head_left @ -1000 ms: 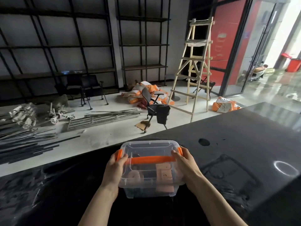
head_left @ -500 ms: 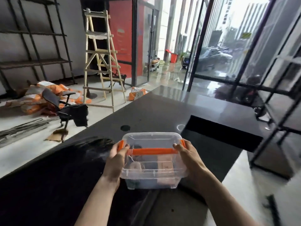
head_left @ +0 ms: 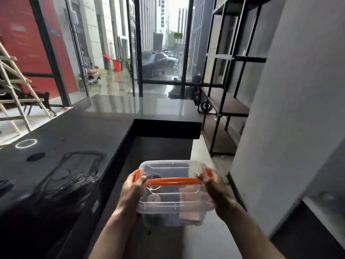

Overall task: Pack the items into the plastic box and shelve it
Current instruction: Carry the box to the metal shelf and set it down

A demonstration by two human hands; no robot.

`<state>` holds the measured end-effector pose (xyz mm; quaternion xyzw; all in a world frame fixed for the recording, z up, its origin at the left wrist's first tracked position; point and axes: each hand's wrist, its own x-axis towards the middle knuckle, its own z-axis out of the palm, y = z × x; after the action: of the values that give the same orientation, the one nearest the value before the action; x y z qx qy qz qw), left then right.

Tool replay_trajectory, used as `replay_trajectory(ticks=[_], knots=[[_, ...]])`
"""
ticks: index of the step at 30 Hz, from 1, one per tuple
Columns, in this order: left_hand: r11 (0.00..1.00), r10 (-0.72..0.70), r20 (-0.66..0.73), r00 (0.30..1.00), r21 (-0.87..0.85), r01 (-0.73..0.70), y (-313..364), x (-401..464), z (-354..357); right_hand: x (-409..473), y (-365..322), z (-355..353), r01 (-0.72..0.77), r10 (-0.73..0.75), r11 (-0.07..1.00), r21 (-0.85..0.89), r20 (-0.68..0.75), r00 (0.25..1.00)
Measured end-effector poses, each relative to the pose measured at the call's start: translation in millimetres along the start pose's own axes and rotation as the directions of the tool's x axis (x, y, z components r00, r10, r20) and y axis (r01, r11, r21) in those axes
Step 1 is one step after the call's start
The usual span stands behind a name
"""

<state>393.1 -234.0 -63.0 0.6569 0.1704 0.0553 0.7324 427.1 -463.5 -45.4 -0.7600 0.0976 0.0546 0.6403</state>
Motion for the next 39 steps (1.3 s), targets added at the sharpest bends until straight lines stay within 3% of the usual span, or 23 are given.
replay_trajectory(ticks=[11, 23, 30, 39], knots=[[0.996, -0.008, 0.079, 0.997, 0.087, 0.001, -154.6, -25.4, 145.0, 8.6, 165.7, -141.8, -0.053, 0.062, 0.994, 0.099, -0.088, 0.994], [0.985, 0.028, 0.204, 0.979, 0.160, -0.062, -153.7, -26.8, 230.7, 19.3, 167.7, -228.4, 0.007, -0.002, 1.000, 0.021, -0.227, 0.974], [0.988, 0.042, 0.267, 0.963, 0.131, -0.079, -152.7, 68.4, 278.5, 107.6, 159.1, -239.4, -0.011, 0.015, 1.000, 0.019, -0.254, 0.967], [0.992, 0.013, 0.321, 0.947, 0.116, -0.053, -129.7, 288.5, 359.2, 327.7, 119.9, -230.9, -0.037, 0.040, 0.999, 0.016, -0.336, 0.941]])
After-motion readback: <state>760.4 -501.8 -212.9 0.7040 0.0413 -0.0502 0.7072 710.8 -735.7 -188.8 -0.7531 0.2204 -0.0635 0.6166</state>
